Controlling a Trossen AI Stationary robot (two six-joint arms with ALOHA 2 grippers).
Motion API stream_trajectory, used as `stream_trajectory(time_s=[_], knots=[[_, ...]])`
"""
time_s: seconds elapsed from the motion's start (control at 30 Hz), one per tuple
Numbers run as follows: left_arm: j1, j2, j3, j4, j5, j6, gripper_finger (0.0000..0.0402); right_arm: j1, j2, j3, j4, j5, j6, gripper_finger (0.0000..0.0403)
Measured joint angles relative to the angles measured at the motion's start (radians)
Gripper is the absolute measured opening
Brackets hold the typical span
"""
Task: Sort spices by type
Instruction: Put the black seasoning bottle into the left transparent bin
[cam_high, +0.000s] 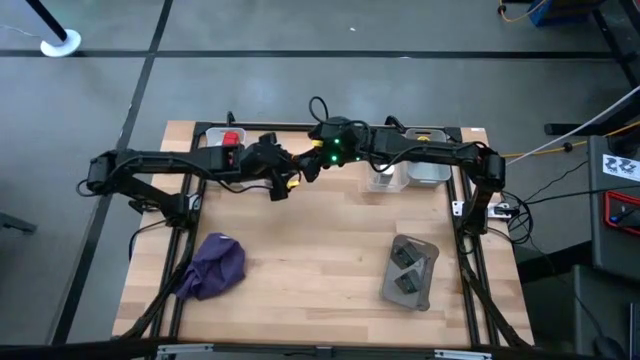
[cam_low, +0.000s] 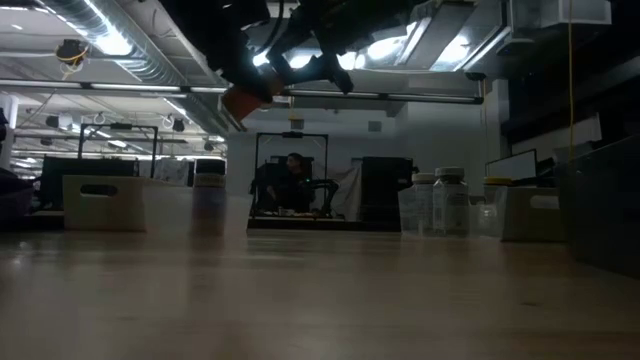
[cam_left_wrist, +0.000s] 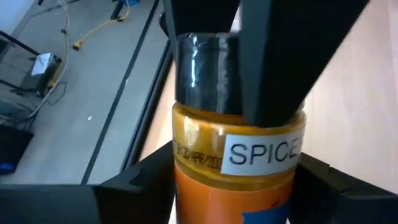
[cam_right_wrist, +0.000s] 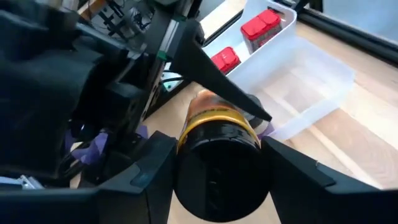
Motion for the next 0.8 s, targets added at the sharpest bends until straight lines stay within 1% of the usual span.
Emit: stream_trajectory(time_s=[0.07, 0.23, 0.27, 0.37, 0.53, 0.63, 0.8], knots=[[0.002, 0.000, 0.000, -0.001, 0.001, -0.007, 0.0211, 0.000, 0.000, 0.000, -0.001, -0.001, -0.004, 0.0209], [0.003, 0.000, 0.000, -0.001, 0.001, -0.007, 0.0149, 0.000, 0.000, 0.000, 0.001, -0.001, -0.007, 0.0210], [0.003, 0.000, 0.000, -0.001, 0.000, -0.007, 0.0144, 0.000, 0.000, 0.000, 0.002, 0.002, -0.007, 0.0212], [0.004, 0.000, 0.000, 0.002, -0.001, -0.007, 0.0144, 0.001, 0.000, 0.000, 0.003, 0.019, -0.008, 0.0227], [0.004, -0.001, 0.000, -0.007, -0.008, -0.007, 0.0144, 0.000, 0.000, 0.000, 0.003, 0.026, -0.006, 0.0266], [0.004, -0.005, 0.000, -0.015, -0.008, -0.007, 0.0144, -0.007, 0.000, 0.000, 0.001, 0.026, -0.012, 0.0283], [0.036, -0.034, 0.000, -0.050, -0.009, -0.030, 0.0144, -0.055, -0.035, 0.000, -0.062, -0.031, -0.040, 0.0293]])
